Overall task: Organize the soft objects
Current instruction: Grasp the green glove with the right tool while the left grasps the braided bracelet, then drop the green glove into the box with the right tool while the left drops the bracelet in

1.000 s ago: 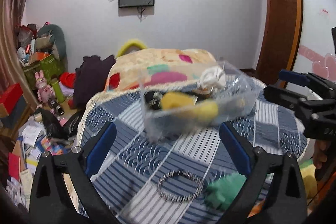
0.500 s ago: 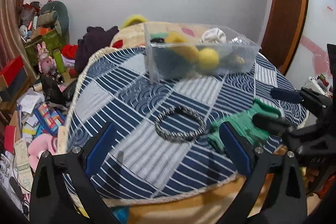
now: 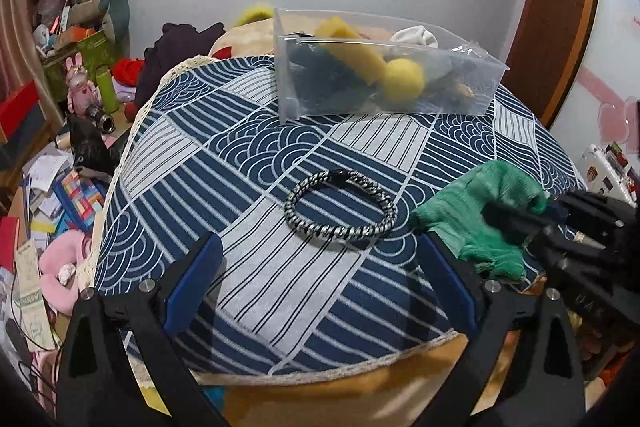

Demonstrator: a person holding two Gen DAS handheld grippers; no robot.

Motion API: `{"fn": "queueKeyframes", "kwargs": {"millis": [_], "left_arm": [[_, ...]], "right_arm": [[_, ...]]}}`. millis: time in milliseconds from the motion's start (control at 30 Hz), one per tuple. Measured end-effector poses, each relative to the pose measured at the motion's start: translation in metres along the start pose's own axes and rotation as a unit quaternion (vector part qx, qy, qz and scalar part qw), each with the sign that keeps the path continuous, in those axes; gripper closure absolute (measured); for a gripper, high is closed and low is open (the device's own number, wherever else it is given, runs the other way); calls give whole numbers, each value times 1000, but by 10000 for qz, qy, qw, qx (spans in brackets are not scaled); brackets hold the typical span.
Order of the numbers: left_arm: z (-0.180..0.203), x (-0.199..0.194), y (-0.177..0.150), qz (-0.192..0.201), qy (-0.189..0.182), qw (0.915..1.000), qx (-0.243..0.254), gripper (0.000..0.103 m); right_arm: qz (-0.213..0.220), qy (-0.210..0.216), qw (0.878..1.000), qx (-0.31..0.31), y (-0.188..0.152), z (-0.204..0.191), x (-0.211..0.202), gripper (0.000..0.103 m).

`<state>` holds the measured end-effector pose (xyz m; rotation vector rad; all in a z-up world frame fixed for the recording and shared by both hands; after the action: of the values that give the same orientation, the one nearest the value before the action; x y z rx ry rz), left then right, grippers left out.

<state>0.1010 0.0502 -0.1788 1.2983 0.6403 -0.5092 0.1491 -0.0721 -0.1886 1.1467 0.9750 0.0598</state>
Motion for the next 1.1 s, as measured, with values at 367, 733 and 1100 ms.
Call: {"fn": "queueKeyframes", "kwargs": {"millis": [367, 733, 1100], "left_arm": [[11, 31, 7, -131, -38, 9997, 217, 31], [14, 21, 12, 39, -196, 9996, 193, 84], [14, -8, 49, 598, -276, 9977, 166, 86]], "right_arm": [[487, -482, 9958, 607, 14, 49, -29, 88], [552, -556, 9938, 793, 18, 61, -37, 88], [839, -664, 9907, 842, 47, 79, -49, 88]]}}
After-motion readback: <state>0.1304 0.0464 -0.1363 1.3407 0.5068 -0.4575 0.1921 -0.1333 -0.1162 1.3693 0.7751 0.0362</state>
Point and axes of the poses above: each gripper's, at about its wrist camera, not at the fingertips, and x roughly the way its jaws point, z to its right, y to its top, the point moved 10 cm from there along x, roughly the way its jaws point, and after that the axes turned 2 degrees about -x, right-handed, at the moved point
